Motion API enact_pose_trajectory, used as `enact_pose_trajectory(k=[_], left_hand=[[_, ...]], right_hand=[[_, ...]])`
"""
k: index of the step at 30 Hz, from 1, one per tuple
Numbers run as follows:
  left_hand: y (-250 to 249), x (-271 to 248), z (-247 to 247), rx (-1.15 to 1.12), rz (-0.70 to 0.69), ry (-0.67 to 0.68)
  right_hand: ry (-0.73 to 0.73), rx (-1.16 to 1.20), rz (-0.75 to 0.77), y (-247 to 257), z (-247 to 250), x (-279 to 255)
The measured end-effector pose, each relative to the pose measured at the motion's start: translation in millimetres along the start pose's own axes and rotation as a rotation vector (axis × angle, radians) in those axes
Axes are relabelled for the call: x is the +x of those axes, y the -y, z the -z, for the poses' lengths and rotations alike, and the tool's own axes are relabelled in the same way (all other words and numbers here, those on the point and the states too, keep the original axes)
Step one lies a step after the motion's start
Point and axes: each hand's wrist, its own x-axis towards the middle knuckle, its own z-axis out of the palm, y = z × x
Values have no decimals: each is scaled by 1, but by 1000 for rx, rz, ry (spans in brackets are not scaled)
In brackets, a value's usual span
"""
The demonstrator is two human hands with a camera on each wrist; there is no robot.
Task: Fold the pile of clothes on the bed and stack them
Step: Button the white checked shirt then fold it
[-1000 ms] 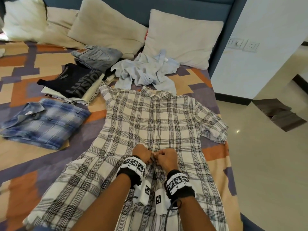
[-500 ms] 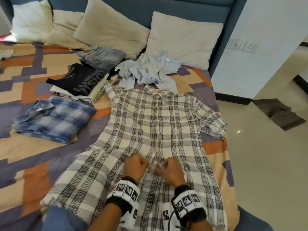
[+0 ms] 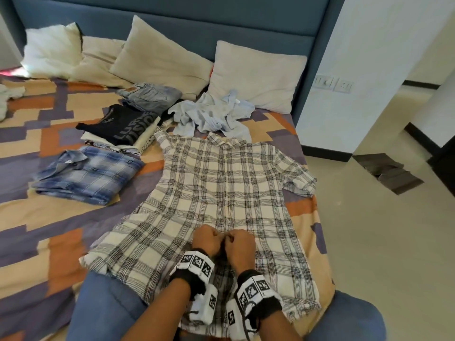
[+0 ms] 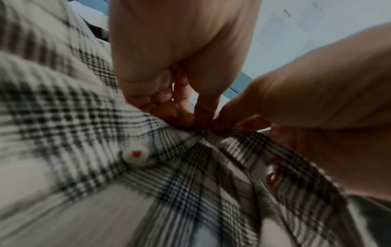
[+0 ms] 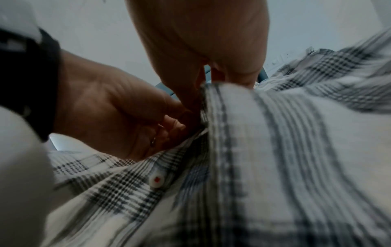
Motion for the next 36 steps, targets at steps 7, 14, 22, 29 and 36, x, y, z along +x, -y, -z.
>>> enact_pose_trajectory(k=[7, 14, 22, 29, 36], left_hand=[[15, 7, -9, -118, 32, 95], [21, 6, -12, -245, 94, 96], [10, 10, -14, -124, 175, 49], [14, 15, -20, 79, 127, 39], [18, 7, -22, 119, 49, 64]], right_hand=[[113, 142, 5, -17, -9, -3], [165, 438, -189, -33, -8, 14], [186, 353, -206, -47, -23, 22], [160, 494, -249, -40, -14, 18], [97, 318, -213, -36, -25, 18]])
